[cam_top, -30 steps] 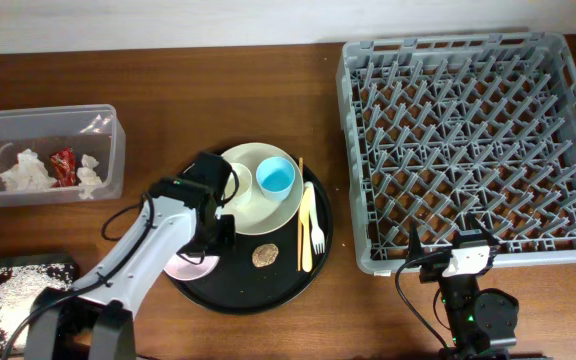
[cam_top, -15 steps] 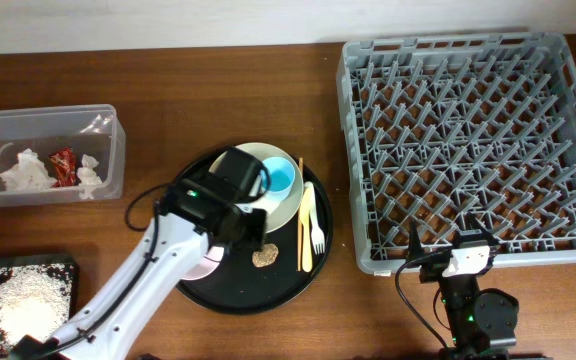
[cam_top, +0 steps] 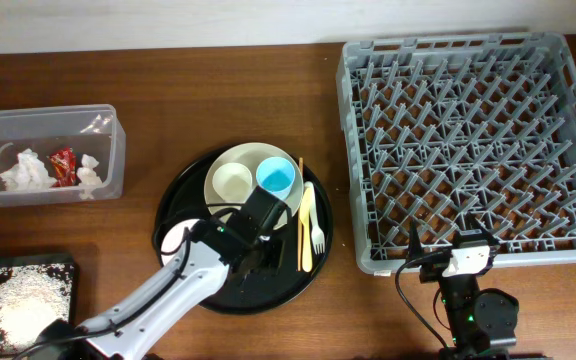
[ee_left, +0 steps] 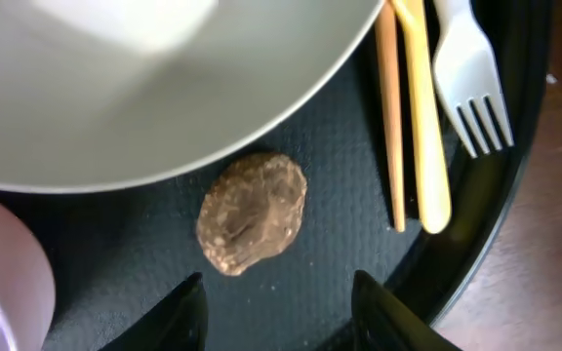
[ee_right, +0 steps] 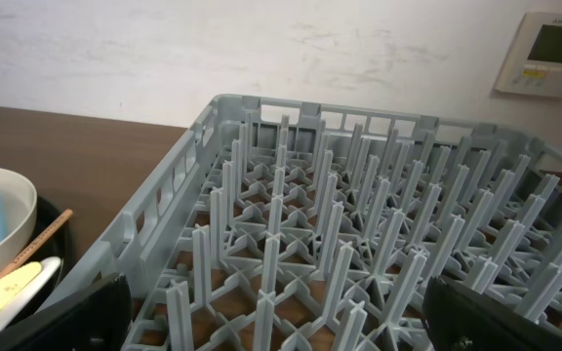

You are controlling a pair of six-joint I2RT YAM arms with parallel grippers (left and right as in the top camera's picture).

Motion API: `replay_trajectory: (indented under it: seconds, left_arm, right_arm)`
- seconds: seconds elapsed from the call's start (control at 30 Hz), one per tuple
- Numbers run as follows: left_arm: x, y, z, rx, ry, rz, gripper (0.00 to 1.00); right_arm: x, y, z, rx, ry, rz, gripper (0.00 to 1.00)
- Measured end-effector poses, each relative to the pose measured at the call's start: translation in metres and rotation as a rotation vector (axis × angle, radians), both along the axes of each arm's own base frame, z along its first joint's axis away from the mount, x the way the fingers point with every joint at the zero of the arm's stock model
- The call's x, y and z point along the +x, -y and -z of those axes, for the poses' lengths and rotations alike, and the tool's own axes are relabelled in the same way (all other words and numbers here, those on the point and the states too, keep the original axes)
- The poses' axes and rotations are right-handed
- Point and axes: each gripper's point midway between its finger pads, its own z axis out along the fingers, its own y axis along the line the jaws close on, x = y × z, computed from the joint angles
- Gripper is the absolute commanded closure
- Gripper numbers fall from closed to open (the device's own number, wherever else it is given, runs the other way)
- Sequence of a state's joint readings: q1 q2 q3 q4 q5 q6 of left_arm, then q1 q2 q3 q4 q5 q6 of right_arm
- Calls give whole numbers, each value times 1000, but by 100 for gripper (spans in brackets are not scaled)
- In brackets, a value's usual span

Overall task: Sort waste into correct bins and load items into the dishwasher rack
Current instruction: 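Lower the left gripper onto the brown round food item and grasp it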

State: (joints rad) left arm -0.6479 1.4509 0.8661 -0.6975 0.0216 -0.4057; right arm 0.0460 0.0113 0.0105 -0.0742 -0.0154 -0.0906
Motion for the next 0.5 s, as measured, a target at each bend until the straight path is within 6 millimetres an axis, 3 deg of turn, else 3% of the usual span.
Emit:
replay_trajectory:
  seconds: [0.17,0.4,0.5]
  left_arm:
    - [-2,-2,26,-25,34,0,52]
    - [10,3,23,-42,92,-7,52]
    - [12,3,31,-30,82,-6,52]
  right_arm:
    - [0,0,0,0,0,0,2]
    - [0,0,0,1,0,0,2]
    - [0,0,0,0,0,0,2]
